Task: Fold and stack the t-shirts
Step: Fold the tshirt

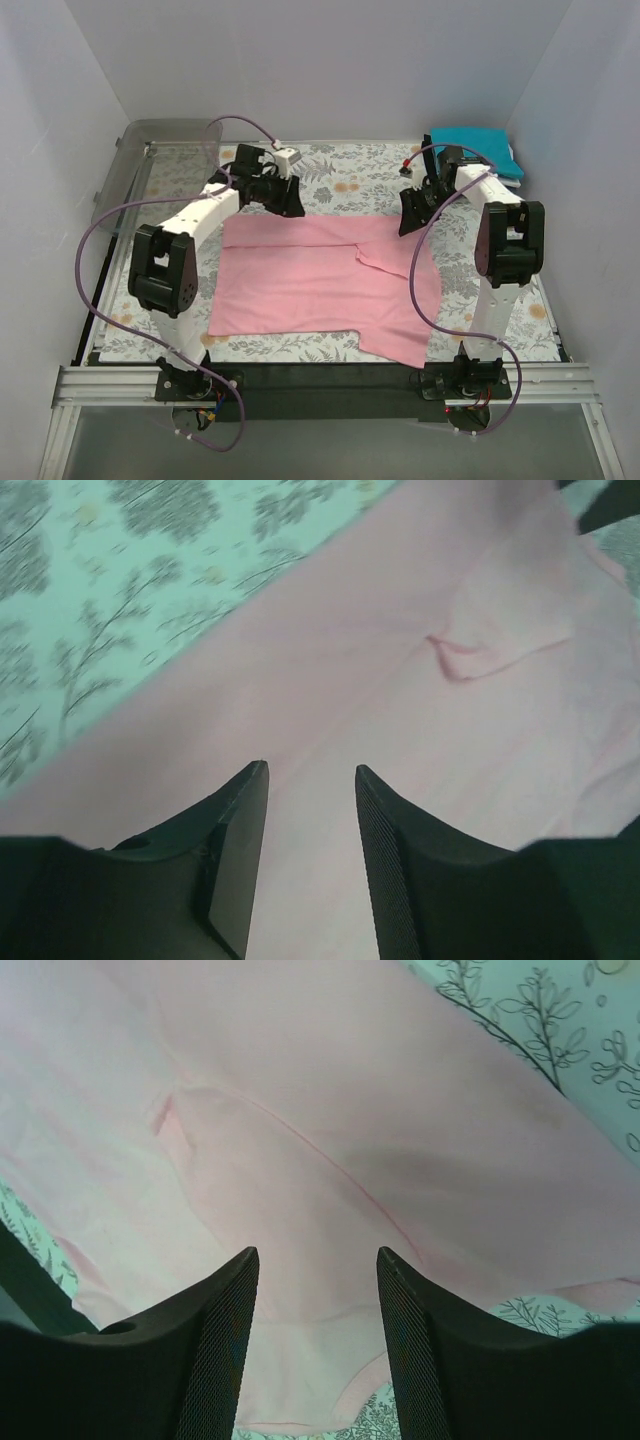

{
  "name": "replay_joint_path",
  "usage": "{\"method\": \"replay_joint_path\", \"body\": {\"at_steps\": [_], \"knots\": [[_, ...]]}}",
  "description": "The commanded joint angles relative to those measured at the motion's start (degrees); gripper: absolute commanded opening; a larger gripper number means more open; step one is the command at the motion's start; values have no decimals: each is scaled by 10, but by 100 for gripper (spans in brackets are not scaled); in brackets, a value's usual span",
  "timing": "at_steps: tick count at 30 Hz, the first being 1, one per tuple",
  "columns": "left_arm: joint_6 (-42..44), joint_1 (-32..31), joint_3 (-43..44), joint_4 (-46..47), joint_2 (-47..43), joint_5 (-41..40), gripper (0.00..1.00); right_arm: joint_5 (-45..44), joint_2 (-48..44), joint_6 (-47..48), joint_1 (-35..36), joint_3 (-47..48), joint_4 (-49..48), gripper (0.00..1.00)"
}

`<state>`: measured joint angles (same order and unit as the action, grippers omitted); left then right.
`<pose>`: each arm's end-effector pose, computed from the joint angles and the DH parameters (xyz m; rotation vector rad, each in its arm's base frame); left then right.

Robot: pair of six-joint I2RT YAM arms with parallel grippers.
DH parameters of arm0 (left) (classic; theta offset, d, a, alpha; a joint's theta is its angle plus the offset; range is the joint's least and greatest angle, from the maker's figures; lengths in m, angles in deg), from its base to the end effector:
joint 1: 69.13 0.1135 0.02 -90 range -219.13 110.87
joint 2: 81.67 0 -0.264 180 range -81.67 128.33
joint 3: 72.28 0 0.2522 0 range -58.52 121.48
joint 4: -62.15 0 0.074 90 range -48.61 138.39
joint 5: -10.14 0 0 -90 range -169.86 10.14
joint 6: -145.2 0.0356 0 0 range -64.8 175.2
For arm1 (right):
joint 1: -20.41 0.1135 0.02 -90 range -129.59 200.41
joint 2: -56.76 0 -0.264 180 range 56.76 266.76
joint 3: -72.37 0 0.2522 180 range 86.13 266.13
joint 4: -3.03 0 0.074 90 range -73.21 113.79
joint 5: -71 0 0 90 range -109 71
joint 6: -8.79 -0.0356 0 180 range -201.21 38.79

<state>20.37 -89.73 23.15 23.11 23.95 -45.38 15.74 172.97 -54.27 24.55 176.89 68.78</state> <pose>0.3737 -0.1620 0.2449 -0.0241 2.5671 -1.1413 0.4035 0.0495 0.1985 -0.8156 2.5849 0.7717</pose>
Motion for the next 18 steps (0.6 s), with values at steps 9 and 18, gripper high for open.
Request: {"method": "replay_joint_path", "body": {"at_steps": [9,18], "knots": [[43,122,-28,-99,35,-116,42,-119,60,-54,27,55,-44,58],[50,151,45,-95,157,-137,41,-185,142,-72,27,148,-51,58]]}}
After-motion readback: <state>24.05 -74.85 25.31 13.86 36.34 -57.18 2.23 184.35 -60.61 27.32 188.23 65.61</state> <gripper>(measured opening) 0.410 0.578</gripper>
